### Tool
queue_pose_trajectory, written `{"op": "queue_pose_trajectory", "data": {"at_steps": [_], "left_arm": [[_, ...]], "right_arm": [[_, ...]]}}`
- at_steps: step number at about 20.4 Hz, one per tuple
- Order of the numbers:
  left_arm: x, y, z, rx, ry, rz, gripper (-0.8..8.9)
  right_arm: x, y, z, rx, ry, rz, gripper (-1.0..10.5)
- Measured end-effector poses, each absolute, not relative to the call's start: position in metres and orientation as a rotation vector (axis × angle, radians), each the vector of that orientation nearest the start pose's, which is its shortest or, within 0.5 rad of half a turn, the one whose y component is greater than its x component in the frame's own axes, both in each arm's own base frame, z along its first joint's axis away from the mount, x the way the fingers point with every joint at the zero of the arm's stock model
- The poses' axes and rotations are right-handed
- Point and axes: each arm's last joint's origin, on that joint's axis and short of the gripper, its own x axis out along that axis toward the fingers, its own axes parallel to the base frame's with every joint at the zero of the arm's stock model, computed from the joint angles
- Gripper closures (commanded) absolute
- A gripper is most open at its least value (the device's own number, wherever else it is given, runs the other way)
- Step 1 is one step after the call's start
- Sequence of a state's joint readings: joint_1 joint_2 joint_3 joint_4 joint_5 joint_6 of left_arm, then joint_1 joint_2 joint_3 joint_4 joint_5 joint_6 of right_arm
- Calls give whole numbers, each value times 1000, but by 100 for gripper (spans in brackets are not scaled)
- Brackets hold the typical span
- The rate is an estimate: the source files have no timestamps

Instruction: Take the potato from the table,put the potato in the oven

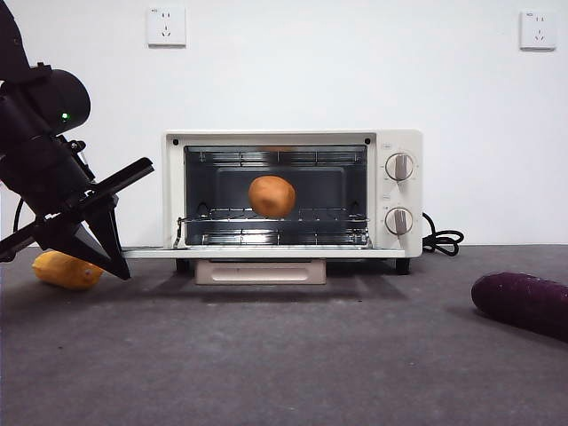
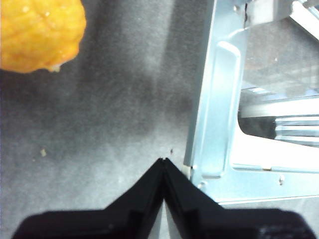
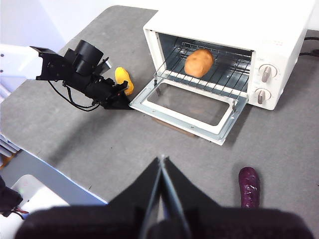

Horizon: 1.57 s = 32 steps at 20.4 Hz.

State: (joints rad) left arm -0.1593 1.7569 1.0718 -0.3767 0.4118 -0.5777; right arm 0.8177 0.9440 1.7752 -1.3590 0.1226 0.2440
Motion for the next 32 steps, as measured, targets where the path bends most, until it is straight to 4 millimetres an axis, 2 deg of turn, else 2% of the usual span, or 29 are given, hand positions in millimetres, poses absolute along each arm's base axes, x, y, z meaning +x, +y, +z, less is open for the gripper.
{"op": "queue_pose_trajectory", "data": {"at_steps": [5,12,18,23,32], "left_arm": [[336,-62,177,-659,1180,-208,820],[333,-55,208,-676,1046,-263,820],[333,-48,227,-708,938,-276,820],[339,-50,234,-757,866,-305,820],[338,-52,235,-793,876,-325,820]], "right_arm": [[50,48,490,-15,557,613,949],[50,48,490,-13,555,601,949],[50,48,490,-11,555,595,949],[50,48,490,-11,555,594,949],[50,48,490,-11,555,594,949]]}}
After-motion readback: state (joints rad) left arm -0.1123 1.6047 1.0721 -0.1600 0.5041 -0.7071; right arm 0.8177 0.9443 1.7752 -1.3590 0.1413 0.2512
